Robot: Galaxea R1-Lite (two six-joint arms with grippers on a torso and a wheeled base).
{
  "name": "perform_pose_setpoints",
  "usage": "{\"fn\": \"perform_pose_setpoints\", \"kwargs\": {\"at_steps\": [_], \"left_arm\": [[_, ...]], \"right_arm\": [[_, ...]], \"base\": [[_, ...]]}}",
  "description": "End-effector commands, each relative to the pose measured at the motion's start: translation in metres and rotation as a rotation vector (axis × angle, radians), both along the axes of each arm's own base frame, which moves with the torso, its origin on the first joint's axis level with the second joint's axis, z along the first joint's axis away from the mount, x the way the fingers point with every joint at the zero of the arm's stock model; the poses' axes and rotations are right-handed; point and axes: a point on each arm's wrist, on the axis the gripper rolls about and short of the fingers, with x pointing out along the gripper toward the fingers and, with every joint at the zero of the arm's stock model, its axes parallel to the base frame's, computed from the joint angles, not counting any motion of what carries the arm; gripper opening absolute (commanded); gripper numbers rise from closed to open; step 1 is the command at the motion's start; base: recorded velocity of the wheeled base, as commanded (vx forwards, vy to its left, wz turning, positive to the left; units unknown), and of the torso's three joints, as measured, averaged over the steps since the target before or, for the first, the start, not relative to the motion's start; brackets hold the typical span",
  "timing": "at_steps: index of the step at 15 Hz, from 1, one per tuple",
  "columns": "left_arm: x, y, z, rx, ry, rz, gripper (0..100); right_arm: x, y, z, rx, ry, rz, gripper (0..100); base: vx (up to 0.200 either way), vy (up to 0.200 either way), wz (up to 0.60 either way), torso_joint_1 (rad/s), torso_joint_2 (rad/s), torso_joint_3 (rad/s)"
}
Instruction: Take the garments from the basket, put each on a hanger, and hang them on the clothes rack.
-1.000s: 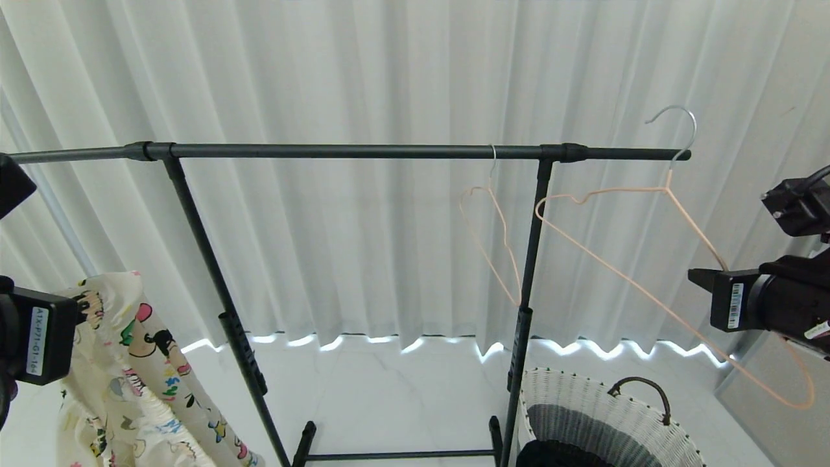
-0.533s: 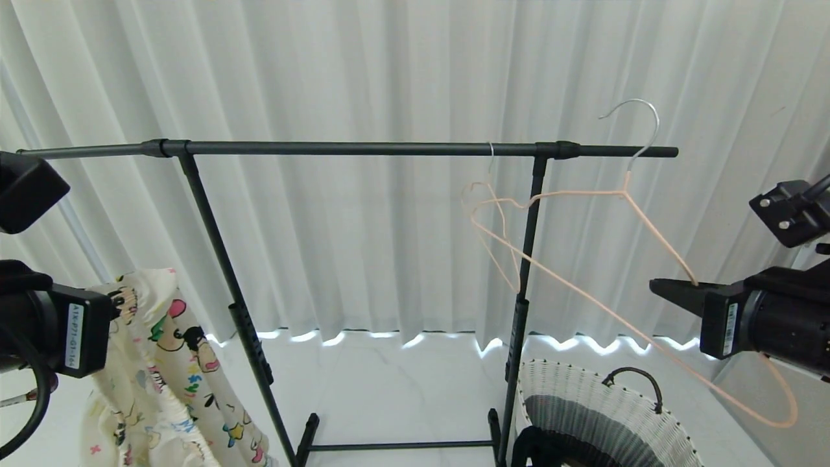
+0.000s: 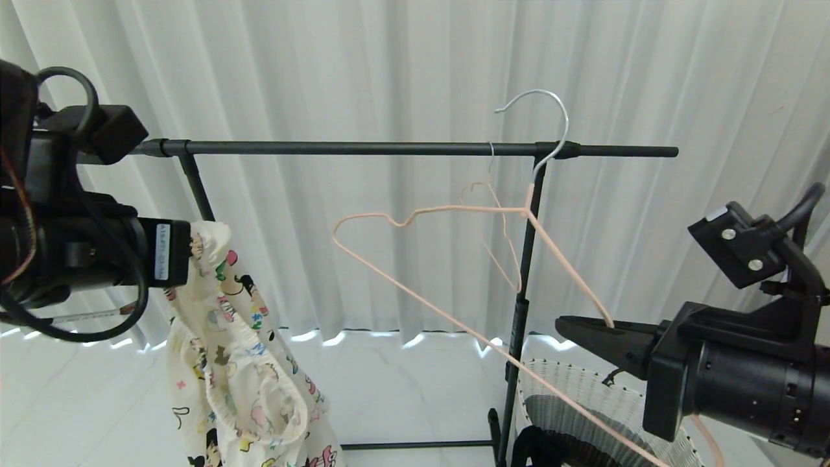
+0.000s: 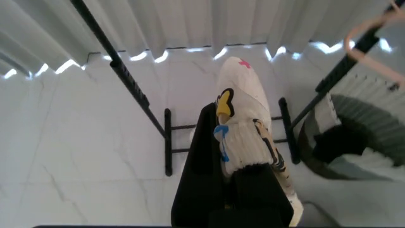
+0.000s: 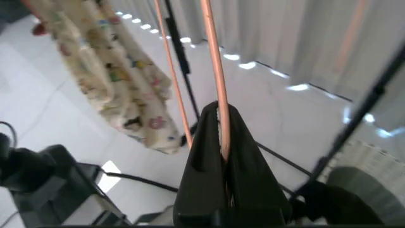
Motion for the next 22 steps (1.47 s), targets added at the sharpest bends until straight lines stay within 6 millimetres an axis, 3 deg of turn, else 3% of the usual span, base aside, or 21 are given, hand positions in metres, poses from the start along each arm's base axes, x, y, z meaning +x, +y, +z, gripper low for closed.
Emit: {"fn": "perform_pose_setpoints", "kwargs": {"at_steps": [1,3,9,14,22], "left_arm": [[0.039,-0.01,-0.007,-0.015,0.045,0.096,0],[0.048,-0.012,-0.003,-0.068,0.03,0.15,0],[0.048,-0.013,-0.002,-0.076,0.027,0.153,0],[0.043,-0.018,0.001,-0.083,0.017,0.127,0],[0.052,-0.006,0.001,-0.086,-0.004,0.185,0]], "right_arm": [[-0.005,0.017,-0.01,-0.03,0.029,0.06,0],[-0.011,0.021,-0.01,-0.024,0.041,0.088,0],[-0.012,0.034,-0.008,-0.009,0.037,0.123,0],[-0.004,0.058,-0.01,0.0,0.034,0.139,0],[-0.009,0.052,0.001,0.047,0.024,0.146,0]], "base": [[0.0,0.0,0.0,0.0,0.0,0.0],[0.0,0.0,0.0,0.0,0.0,0.0],[0.0,0.0,0.0,0.0,0.0,0.0],[0.0,0.0,0.0,0.0,0.0,0.0],[0.0,0.0,0.0,0.0,0.0,0.0]]}}
